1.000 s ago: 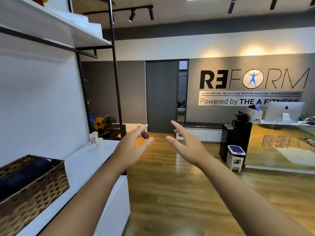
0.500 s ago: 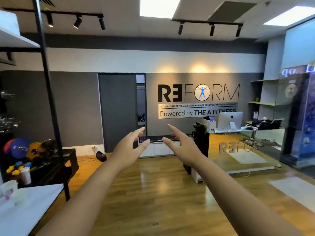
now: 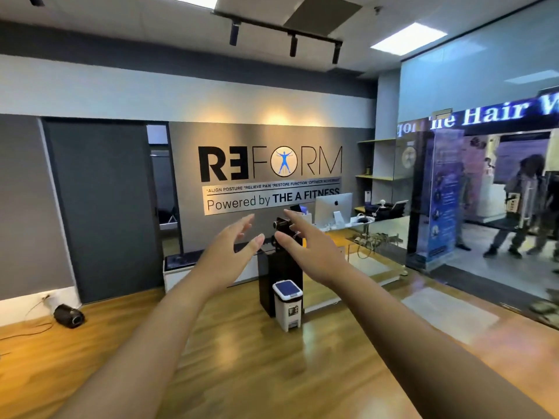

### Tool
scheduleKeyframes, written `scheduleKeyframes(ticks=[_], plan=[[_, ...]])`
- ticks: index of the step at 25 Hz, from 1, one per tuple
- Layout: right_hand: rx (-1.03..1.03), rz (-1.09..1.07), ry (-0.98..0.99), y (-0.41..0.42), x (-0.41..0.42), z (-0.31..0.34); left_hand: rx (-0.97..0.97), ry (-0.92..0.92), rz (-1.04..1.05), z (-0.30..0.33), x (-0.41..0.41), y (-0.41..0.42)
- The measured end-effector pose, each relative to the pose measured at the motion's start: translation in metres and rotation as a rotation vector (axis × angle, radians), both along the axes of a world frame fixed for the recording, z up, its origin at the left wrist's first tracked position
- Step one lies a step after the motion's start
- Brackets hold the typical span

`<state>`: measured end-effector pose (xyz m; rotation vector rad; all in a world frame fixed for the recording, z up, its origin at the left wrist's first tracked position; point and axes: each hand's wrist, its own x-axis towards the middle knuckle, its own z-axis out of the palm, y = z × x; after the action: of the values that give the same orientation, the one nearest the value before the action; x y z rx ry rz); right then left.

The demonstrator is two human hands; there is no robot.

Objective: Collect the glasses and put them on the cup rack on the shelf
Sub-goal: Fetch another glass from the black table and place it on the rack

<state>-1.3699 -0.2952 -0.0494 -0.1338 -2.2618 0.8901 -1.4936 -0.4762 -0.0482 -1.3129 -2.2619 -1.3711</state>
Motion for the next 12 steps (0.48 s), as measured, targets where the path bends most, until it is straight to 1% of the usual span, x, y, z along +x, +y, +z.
scheduleKeyframes(ticks=[4, 9, 12], plan=[[0.042, -0.060, -0.009, 0.102, -0.034, 0.006, 0.030, -0.002, -0.041, -0.004, -0.044, 0.101], [-0.004, -0.136, -0.033, 0.215, -0.062, -0.002, 0.029, 0.007, -0.057, -0.006, -0.089, 0.204], [0.006, -0.160, -0.022, 0.274, -0.085, -0.008, 0.040, 0.018, -0.110, -0.005, -0.114, 0.269]])
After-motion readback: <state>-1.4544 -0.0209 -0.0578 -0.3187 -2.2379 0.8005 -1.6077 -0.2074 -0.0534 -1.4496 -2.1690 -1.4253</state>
